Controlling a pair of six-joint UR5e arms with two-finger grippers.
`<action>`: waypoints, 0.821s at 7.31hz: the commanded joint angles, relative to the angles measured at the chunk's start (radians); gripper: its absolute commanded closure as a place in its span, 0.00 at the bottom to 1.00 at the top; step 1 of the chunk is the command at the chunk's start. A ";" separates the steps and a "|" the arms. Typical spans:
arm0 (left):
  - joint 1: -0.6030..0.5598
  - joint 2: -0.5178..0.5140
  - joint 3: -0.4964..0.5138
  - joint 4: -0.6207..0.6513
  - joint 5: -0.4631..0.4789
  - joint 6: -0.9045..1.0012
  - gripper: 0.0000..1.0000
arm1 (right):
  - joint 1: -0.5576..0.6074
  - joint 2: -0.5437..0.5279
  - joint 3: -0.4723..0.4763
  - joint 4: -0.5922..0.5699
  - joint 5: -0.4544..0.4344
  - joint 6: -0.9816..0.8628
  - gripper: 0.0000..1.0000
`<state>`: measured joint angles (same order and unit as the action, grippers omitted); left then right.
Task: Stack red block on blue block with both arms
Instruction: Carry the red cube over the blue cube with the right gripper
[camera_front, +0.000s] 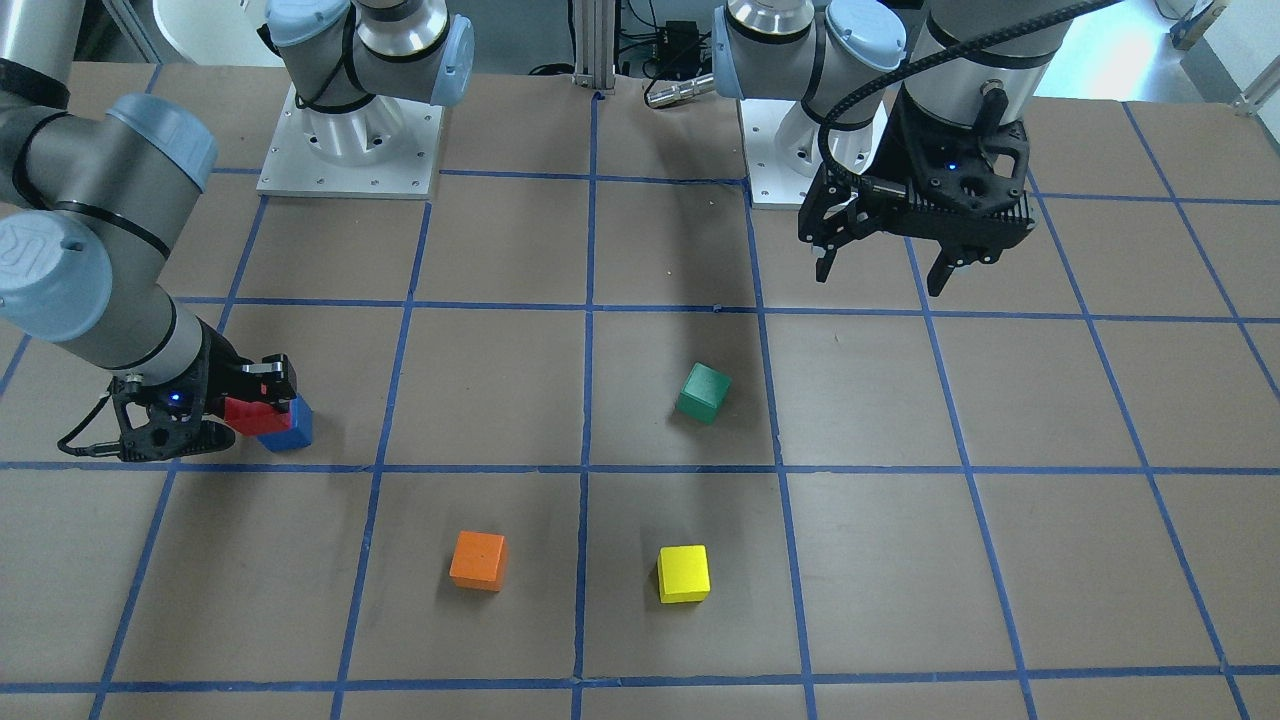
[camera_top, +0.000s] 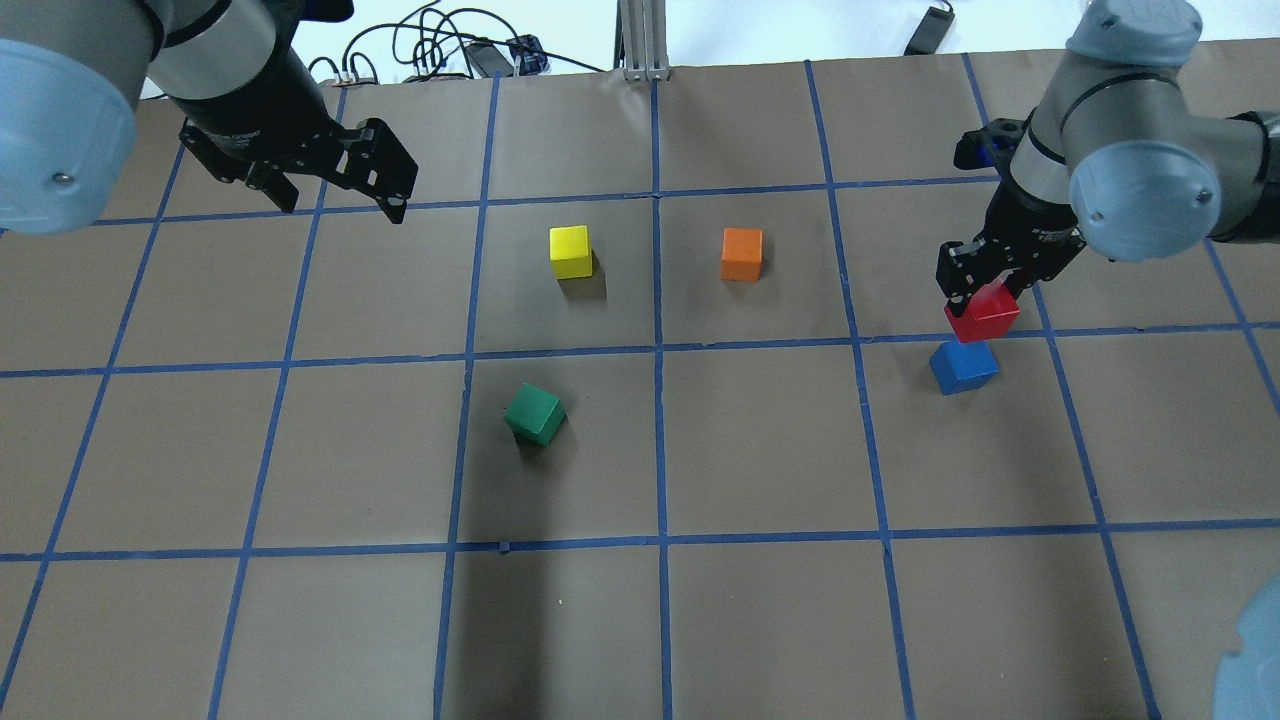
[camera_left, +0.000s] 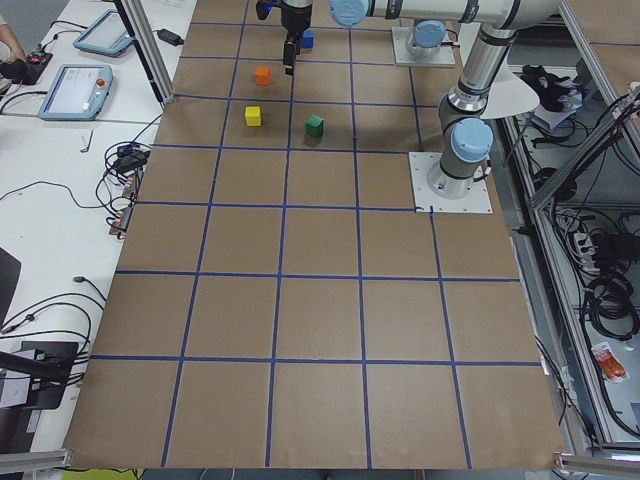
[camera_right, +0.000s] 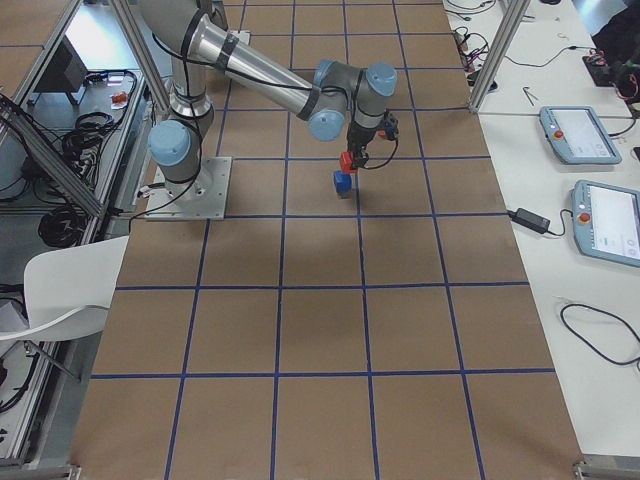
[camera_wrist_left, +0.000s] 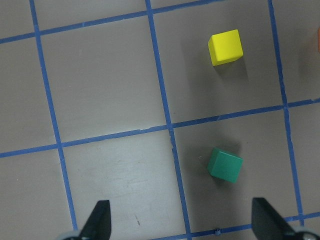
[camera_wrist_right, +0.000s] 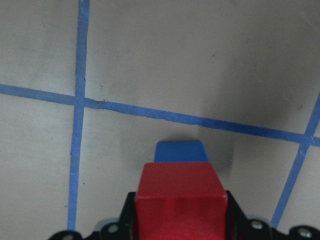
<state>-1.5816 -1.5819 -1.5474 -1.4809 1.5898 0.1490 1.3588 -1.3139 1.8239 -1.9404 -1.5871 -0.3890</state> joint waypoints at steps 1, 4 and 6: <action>-0.001 -0.003 0.001 0.002 -0.004 -0.003 0.00 | -0.032 -0.014 0.069 -0.102 -0.001 -0.065 1.00; 0.000 -0.001 0.000 0.004 -0.007 -0.003 0.00 | -0.040 -0.033 0.093 -0.103 0.016 -0.057 1.00; 0.000 -0.004 0.001 0.004 -0.005 0.006 0.00 | -0.040 -0.038 0.106 -0.103 0.021 -0.057 1.00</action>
<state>-1.5816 -1.5829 -1.5481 -1.4773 1.5834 0.1484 1.3193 -1.3484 1.9242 -2.0431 -1.5695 -0.4470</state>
